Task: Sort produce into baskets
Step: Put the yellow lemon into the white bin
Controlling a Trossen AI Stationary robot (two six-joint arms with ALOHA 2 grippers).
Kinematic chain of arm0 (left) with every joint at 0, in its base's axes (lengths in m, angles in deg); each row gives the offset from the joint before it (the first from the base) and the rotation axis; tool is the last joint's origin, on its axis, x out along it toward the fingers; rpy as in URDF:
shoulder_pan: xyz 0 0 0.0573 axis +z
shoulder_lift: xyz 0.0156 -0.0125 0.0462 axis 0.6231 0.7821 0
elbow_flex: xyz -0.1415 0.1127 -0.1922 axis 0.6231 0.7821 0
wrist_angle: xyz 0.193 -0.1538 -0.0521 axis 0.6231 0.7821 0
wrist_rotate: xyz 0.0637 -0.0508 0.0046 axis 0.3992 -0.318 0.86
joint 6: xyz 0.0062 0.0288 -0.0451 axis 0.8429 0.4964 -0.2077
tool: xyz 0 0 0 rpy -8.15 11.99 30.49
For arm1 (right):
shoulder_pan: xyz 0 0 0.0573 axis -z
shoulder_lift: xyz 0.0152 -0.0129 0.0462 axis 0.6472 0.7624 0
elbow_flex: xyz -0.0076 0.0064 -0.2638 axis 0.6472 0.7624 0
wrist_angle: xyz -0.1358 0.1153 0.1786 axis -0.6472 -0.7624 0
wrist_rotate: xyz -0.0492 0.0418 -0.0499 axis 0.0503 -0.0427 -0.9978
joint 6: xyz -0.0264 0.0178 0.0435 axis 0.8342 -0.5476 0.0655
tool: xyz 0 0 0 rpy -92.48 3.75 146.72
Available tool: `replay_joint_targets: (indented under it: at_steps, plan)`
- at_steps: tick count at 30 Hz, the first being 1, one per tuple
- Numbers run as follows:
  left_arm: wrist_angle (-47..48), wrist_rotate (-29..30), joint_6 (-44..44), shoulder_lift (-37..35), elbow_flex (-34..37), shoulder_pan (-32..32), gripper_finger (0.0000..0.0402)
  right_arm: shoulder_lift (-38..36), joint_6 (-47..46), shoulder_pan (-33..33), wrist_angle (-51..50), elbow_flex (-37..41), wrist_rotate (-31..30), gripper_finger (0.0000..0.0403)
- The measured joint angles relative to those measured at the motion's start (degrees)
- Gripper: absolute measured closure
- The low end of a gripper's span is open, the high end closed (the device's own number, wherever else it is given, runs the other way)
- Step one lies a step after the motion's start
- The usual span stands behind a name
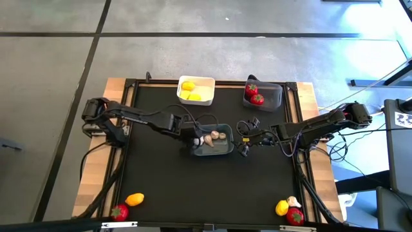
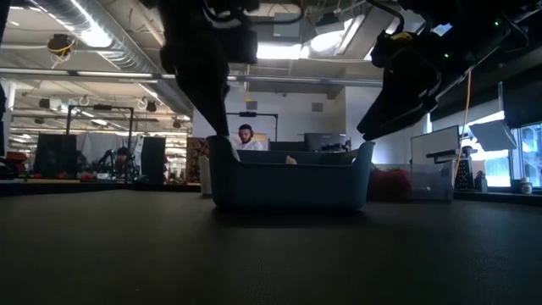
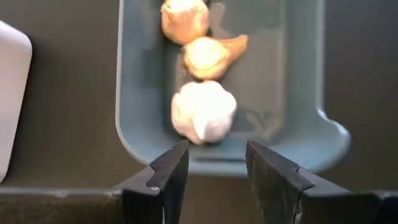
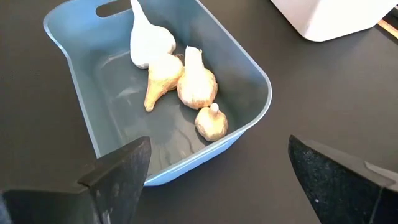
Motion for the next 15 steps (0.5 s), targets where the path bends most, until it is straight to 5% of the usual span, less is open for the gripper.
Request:
replay_joint_targets:
  at_steps: [15]
  plan:
    - [14.51,-0.09,-19.37,-13.97,-1.70,-13.96,0.0247,0.00,-0.03,0.00,-0.12,0.00,0.50,0.0026]
